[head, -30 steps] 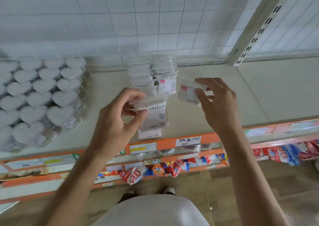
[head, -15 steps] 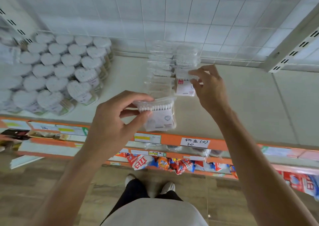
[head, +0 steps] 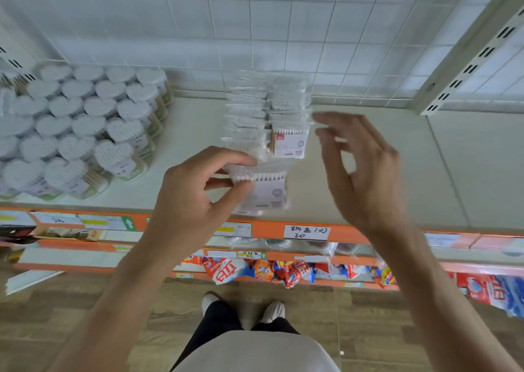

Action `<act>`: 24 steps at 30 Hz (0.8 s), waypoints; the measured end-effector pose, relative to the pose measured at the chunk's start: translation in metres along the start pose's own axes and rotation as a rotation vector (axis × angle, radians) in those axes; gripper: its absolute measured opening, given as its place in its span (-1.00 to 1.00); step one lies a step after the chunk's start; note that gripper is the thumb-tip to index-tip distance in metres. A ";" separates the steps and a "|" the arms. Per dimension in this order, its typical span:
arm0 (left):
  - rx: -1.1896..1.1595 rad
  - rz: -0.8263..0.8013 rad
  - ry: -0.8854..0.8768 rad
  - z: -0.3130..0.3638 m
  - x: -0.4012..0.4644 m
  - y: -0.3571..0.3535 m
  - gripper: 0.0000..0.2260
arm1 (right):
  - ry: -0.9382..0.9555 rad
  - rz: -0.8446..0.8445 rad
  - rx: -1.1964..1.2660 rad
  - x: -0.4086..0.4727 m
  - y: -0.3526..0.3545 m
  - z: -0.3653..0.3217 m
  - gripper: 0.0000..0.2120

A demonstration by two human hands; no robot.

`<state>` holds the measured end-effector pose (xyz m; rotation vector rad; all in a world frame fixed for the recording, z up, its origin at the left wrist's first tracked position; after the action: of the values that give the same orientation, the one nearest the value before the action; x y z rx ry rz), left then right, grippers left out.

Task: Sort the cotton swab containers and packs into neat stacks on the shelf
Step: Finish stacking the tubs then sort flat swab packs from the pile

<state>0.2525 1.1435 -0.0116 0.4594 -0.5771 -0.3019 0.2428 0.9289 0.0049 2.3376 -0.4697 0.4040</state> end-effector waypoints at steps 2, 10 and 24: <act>0.068 -0.036 -0.079 0.006 0.013 -0.010 -0.82 | 0.091 -0.108 -0.022 -0.020 0.005 -0.018 -0.74; 0.133 -0.131 -0.219 0.012 0.040 -0.045 -0.80 | 0.164 -0.074 -0.250 -0.025 0.004 0.001 -0.78; 0.528 -0.355 -0.211 -0.028 0.036 -0.028 -0.61 | -0.068 -0.160 -0.114 0.035 -0.061 0.085 -0.83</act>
<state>0.2934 1.1147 -0.0295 1.0539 -0.7842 -0.5442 0.3137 0.9042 -0.0756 2.2639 -0.3260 0.2167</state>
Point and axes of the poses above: each hand's wrist, its own x-axis towards the middle knuckle, its own y-axis out of the back of the hand, z = x × y, the point moved 7 cm from there along x, towards the middle knuckle, and after that the axes turned 14 degrees about -y, right-handed, at the moved point
